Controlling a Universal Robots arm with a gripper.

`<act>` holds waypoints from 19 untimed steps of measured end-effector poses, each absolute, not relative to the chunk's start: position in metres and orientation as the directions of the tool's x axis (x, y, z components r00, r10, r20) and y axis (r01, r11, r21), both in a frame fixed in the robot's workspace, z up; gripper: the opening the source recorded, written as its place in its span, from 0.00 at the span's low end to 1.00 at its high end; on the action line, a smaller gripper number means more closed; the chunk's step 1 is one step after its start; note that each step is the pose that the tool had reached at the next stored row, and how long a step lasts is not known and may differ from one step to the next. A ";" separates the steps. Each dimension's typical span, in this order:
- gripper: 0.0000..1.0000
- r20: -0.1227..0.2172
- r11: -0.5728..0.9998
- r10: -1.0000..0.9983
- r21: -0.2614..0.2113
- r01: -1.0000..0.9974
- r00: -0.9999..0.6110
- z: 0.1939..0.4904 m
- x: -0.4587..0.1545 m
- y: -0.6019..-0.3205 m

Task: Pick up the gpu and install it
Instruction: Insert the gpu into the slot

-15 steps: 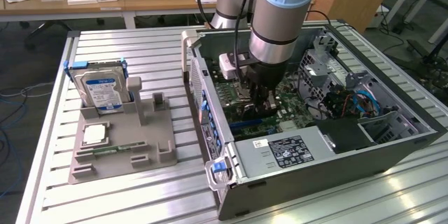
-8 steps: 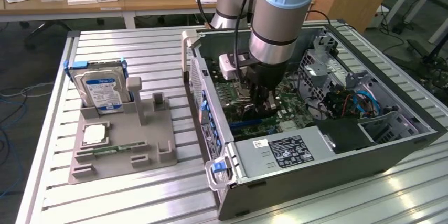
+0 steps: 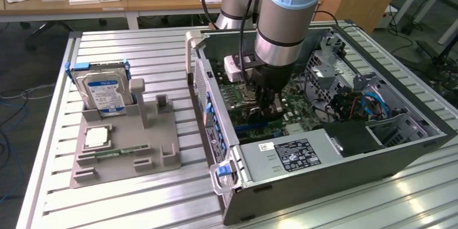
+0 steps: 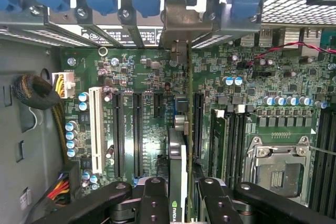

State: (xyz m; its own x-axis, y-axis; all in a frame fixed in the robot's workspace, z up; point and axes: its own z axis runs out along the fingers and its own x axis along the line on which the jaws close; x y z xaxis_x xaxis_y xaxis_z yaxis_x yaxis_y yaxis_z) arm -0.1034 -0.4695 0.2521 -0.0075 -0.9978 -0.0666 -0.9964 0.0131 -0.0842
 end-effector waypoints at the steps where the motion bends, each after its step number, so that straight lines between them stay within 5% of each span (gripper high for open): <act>1: 0.27 -0.067 0.013 -0.998 -0.084 -0.996 -0.008 0.252 -0.103 -0.469; 19: 0.27 -0.057 0.048 -0.997 -0.085 -0.995 -0.044 0.250 -0.103 -0.469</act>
